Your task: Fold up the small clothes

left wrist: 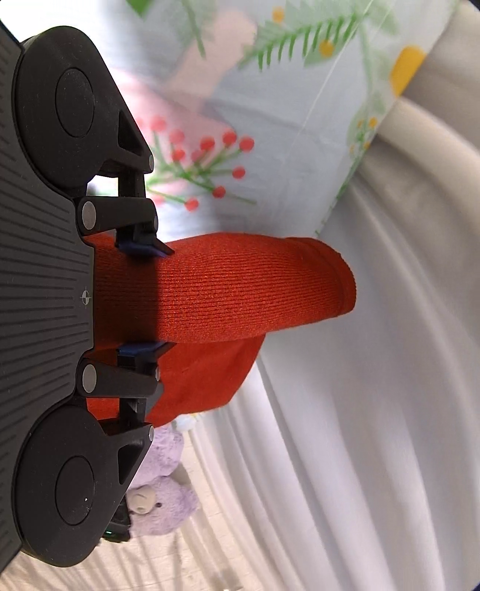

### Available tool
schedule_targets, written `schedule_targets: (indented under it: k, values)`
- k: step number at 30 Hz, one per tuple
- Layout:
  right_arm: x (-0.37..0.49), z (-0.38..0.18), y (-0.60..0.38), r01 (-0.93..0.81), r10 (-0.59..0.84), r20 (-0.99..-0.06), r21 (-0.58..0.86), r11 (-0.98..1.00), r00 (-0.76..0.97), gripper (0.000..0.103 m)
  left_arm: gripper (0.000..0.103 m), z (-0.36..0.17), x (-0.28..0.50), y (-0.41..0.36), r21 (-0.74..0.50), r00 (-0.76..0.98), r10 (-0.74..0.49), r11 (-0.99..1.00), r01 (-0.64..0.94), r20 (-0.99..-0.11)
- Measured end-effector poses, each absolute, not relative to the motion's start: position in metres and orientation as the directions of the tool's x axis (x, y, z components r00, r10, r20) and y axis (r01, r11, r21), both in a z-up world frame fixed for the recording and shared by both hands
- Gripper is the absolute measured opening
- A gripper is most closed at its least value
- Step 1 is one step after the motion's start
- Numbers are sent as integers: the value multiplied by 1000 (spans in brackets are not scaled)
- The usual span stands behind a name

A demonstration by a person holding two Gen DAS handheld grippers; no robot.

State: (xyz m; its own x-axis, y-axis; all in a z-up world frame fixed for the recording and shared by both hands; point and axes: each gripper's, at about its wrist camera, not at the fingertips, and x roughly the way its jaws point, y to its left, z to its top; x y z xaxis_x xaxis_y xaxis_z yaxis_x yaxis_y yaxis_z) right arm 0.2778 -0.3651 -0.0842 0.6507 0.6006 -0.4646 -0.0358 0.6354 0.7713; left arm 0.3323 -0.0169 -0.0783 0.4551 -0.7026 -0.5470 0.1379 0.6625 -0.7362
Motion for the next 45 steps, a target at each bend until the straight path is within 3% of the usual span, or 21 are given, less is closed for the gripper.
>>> schedule_targets:
  k: [4,8,9,12,14,16,20,24,28,30,33,37,41,45]
  values:
    - [260,-73,-332,-89,648,-457,773,629,610,27,47,-67,292,28,-739,496,-671,669,83,-551]
    - [250,-80,-292,-122,713,-457,791,599,532,29,50,-67,252,59,-683,536,-579,731,7,-614]
    - [247,-84,-282,-128,724,-465,791,598,509,33,51,-69,245,66,-654,541,-541,756,-22,-644]
    - [235,-97,-268,-32,665,-549,759,651,506,44,50,-75,230,86,-534,577,-390,840,-97,-718]
    - [221,-94,-270,50,543,-622,682,730,564,44,50,-69,222,103,-518,623,-332,844,-139,-708]
    - [208,-81,-270,77,448,-628,629,773,636,44,57,-62,221,114,-537,673,-306,828,-160,-673]
    - [215,-58,-230,13,483,-578,649,761,658,44,69,-53,240,98,-493,709,-244,854,-165,-661]
    - [257,-61,-170,-8,451,-626,579,815,636,43,75,-69,274,70,-448,699,-192,871,-201,-689]
    - [301,-85,-146,42,326,-701,453,891,635,35,77,-88,301,48,-298,692,-67,929,-219,-718]
    - [312,-99,-148,73,284,-722,420,905,630,14,81,-96,311,46,-267,684,-44,937,-225,-729]
    - [310,-111,-153,48,262,-697,392,919,668,0,91,-108,325,44,-216,655,11,940,-265,-756]
    - [304,-121,-148,-23,247,-621,344,939,744,0,98,-114,333,35,-171,654,51,947,-271,-755]
    - [304,-120,-139,-29,211,-609,295,955,764,0,100,-116,335,33,-157,658,74,945,-285,-750]
    - [305,-120,-147,-29,241,-600,341,940,763,0,100,-116,333,35,-161,655,72,944,-288,-752]
